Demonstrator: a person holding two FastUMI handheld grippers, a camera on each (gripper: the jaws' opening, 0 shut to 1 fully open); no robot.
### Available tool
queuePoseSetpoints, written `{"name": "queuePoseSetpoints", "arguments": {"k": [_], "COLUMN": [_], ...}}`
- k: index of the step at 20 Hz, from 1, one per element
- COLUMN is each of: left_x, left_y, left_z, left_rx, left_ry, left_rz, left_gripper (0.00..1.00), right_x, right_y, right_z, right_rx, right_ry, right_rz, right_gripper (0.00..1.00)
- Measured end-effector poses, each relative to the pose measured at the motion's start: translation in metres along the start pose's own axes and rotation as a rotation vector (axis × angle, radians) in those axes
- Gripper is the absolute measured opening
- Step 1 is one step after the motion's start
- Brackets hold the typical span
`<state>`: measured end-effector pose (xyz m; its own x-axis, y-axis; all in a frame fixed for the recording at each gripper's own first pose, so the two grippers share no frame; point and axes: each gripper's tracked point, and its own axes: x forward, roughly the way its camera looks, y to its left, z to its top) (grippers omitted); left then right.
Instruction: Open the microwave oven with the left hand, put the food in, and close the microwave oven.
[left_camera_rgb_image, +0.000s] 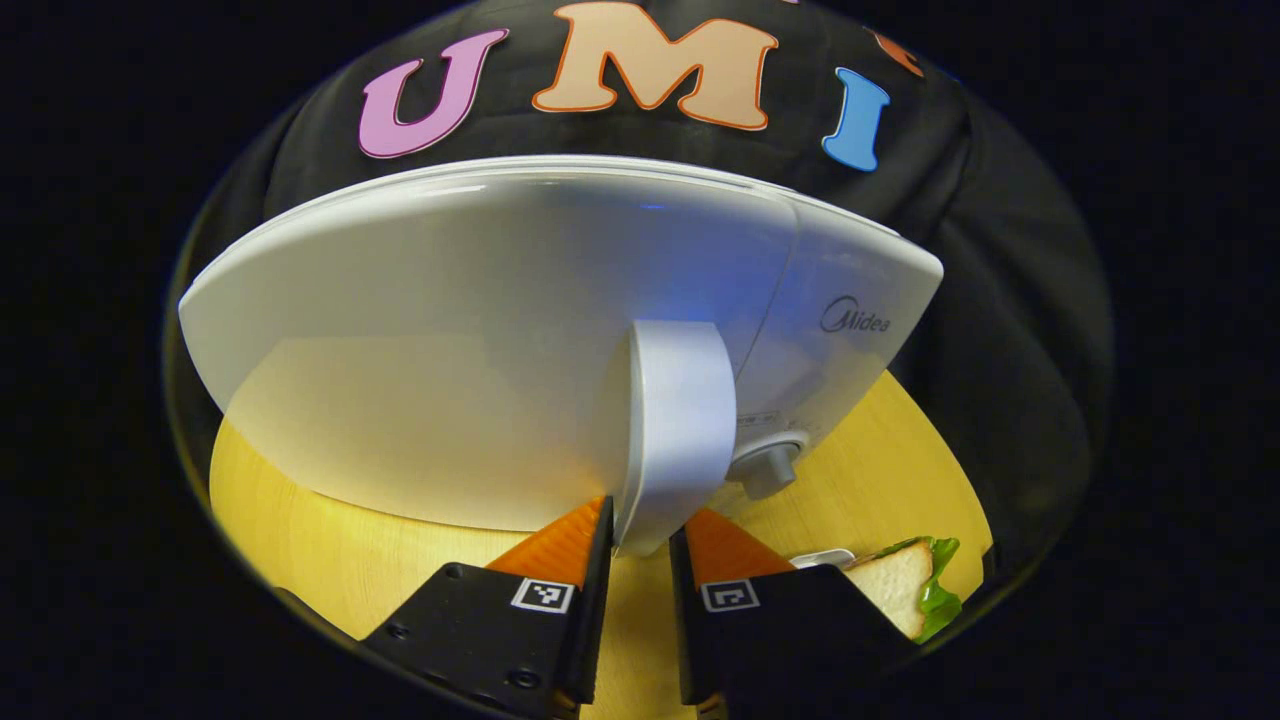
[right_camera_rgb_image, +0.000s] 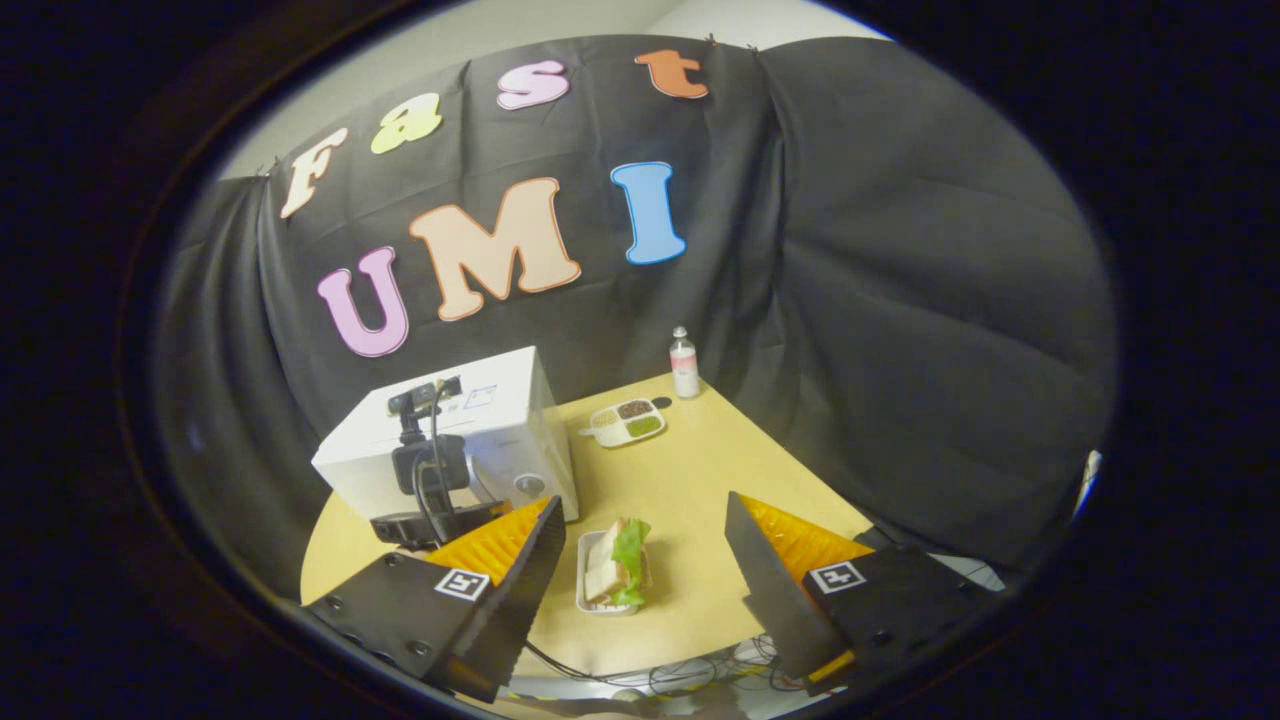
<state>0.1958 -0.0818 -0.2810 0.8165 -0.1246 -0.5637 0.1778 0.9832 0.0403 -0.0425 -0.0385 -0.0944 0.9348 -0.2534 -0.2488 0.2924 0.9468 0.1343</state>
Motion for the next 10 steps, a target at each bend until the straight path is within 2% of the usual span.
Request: {"name": "queuePoseSetpoints", "arguments": {"k": [3, 10], "left_x": [0.0016, -0.0007], "left_y": [0.0, 0.0005], "left_z": [-0.0001, -0.0025], "left_rx": [0.058, 0.018], "left_ry": [-0.002, 0.001], "left_rz": [0.032, 0.036], "left_gripper": [0.27, 0.15], "right_x": [0.0017, -0.004], "right_y": [-0.002, 0.0001], "right_z": [-0.0001, -0.007], "right_rx": [-0.009, -0.014], "right_ry": [0.0, 0.005], "right_rz": [0.008, 0.033], "right_gripper": [0.99, 0.99]}}
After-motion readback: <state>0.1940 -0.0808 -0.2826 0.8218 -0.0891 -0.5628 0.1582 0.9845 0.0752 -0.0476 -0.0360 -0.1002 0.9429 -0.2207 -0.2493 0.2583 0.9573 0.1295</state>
